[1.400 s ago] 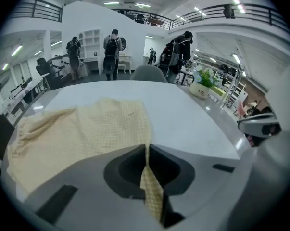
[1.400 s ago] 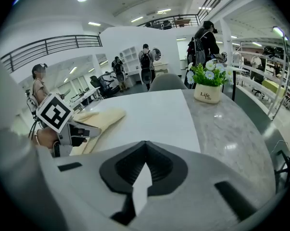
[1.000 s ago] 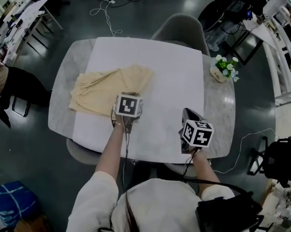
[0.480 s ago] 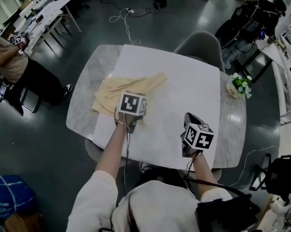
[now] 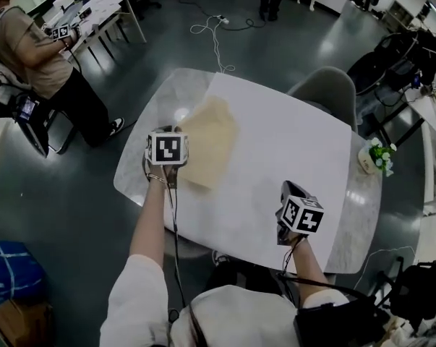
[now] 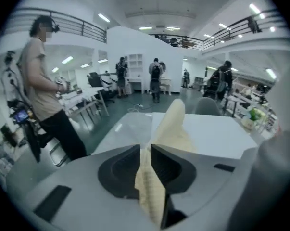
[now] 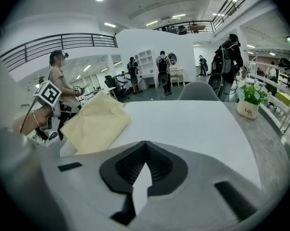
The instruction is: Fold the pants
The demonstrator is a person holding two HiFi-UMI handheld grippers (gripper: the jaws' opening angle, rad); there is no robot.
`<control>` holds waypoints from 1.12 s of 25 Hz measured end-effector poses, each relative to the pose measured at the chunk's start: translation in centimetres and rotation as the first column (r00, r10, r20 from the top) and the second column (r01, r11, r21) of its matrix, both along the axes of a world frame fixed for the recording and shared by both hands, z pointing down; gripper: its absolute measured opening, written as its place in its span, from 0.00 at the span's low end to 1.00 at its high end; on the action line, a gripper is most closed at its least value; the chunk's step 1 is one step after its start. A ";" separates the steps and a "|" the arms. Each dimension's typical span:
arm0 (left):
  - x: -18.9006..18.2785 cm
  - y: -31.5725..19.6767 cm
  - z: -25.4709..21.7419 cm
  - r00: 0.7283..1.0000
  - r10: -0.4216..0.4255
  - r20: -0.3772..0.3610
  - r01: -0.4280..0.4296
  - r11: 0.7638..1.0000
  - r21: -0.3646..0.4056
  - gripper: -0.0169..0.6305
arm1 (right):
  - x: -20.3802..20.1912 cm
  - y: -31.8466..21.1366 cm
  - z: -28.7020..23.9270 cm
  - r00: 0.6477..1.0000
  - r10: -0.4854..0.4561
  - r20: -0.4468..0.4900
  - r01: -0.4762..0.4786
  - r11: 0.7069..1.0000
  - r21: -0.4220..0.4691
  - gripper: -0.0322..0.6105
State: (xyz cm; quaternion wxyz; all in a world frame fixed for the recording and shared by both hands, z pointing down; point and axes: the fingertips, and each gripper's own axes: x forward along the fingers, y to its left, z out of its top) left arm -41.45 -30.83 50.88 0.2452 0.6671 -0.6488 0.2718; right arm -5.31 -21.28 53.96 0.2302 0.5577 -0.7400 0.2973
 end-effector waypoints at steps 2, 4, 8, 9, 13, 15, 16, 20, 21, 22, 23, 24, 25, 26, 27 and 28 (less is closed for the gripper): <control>-3.0 0.1 0.1 0.997 -0.072 0.041 0.070 0.997 0.035 0.24 | -0.6 -0.3 0.3 1.000 -0.017 -0.009 0.017 1.000 -0.010 0.04; -3.8 0.8 0.4 0.996 -0.093 0.012 0.092 0.995 0.031 0.26 | -1.2 -0.7 0.6 0.999 -0.031 -0.014 0.031 0.999 -0.013 0.04; -4.2 1.9 1.2 0.994 -0.110 -0.005 0.110 0.993 0.036 0.26 | -2.4 -1.1 0.9 0.999 -0.048 -0.021 0.047 0.999 -0.011 0.04; -4.3 2.0 1.3 0.993 -0.116 -0.010 0.117 0.992 0.041 0.26 | -2.8 -1.3 0.9 0.999 -0.050 -0.018 0.050 0.999 -0.011 0.04; -2.2 2.3 0.7 0.997 -0.070 -0.040 0.072 0.996 0.047 0.26 | -3.0 -1.5 0.1 0.999 -0.052 -0.008 0.052 0.999 -0.003 0.04; -0.1 3.1 -0.2 0.999 -0.026 -0.037 0.028 0.997 0.075 0.25 | -2.2 -1.0 -0.4 0.999 -0.051 -0.005 0.051 0.999 0.010 0.04; 1.2 3.7 -0.7 0.999 -0.005 -0.045 0.009 0.996 0.090 0.25 | -1.7 -0.7 -0.7 0.999 -0.048 -0.002 0.048 0.999 0.019 0.04; 6.8 6.8 -2.7 0.991 0.072 -0.111 -0.056 0.988 0.144 0.25 | 0.1 0.9 -1.6 0.999 -0.041 0.015 0.041 0.998 0.049 0.04; 8.0 7.5 -3.3 0.990 0.086 -0.116 -0.067 0.985 0.157 0.25 | 0.5 1.2 -2.0 0.999 -0.042 0.018 0.041 0.998 0.057 0.04; 9.2 8.3 -4.0 0.988 0.097 -0.118 -0.076 0.983 0.170 0.25 | 1.0 1.6 -2.6 0.999 -0.043 0.022 0.041 0.997 0.065 0.04; 10.4 9.0 -4.7 0.987 0.104 -0.120 -0.080 0.979 0.186 0.25 | 1.4 1.9 -3.2 0.999 -0.044 0.026 0.042 0.996 0.074 0.04; 11.6 9.9 -5.5 0.986 0.106 -0.125 -0.079 0.976 0.205 0.23 | 1.9 2.2 -3.9 0.999 -0.046 0.029 0.044 0.996 0.084 0.04; 12.7 10.8 -6.3 0.986 0.106 -0.132 -0.074 0.971 0.226 0.20 | 2.2 2.6 -4.5 0.998 -0.049 0.031 0.046 0.994 0.095 0.04; 13.7 11.7 -7.0 0.984 0.105 -0.141 -0.068 0.967 0.247 0.17 | 2.5 3.0 -5.2 0.998 -0.053 0.032 0.050 0.993 0.107 0.04; 14.8 12.6 -7.5 0.983 0.107 -0.149 -0.064 0.961 0.268 0.15 | 2.9 3.5 -5.9 0.998 -0.059 0.032 0.055 0.991 0.120 0.04; 16.0 13.4 -8.0 0.982 0.110 -0.151 -0.063 0.955 0.289 0.14 | 3.2 3.9 -6.6 0.997 -0.065 0.030 0.060 0.989 0.135 0.04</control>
